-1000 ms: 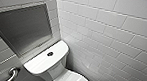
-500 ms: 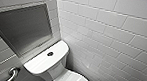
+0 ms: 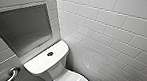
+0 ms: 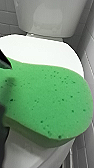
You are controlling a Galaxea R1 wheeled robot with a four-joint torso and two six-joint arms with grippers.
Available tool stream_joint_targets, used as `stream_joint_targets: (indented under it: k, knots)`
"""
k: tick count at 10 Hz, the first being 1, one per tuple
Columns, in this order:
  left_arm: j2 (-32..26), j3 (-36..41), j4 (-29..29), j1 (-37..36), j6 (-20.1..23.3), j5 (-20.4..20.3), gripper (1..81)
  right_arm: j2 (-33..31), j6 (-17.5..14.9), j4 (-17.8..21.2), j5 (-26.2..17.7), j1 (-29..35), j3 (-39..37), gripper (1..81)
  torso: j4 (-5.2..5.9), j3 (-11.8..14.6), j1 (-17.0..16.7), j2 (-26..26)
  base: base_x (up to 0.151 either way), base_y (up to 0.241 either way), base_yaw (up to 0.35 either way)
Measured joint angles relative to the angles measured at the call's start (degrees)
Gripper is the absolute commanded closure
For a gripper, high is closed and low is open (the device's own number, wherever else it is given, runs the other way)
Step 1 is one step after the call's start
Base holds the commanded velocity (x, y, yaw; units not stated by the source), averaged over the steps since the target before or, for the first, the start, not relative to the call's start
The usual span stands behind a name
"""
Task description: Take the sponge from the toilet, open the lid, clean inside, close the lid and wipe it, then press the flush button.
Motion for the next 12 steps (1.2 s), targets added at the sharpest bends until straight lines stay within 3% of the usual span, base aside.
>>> stream_joint_targets:
  k: [4, 8, 12]
  knots:
    - [0.00, 0.00, 0.00, 0.00, 0.00, 0.02, 1.0, 1.13, 3.58, 0.02, -0.04, -0.39, -3.19, 1.0, 0.00, 0.00, 0.00, 0.00, 0.000, 0.000, 0.000]
    - [0.00, 0.00, 0.00, 0.00, 0.00, 0.00, 1.0, 4.41, 5.00, 0.05, 0.18, -0.50, -7.86, 1.0, 0.00, 0.00, 0.00, 0.00, 0.000, 0.000, 0.000]
    - [0.00, -0.05, 0.00, 0.00, 0.00, 0.02, 1.0, 9.73, 5.53, -0.20, 3.25, -0.28, -12.37, 1.0, -0.02, 0.00, 0.00, -0.02, 0.000, 0.000, 0.000]
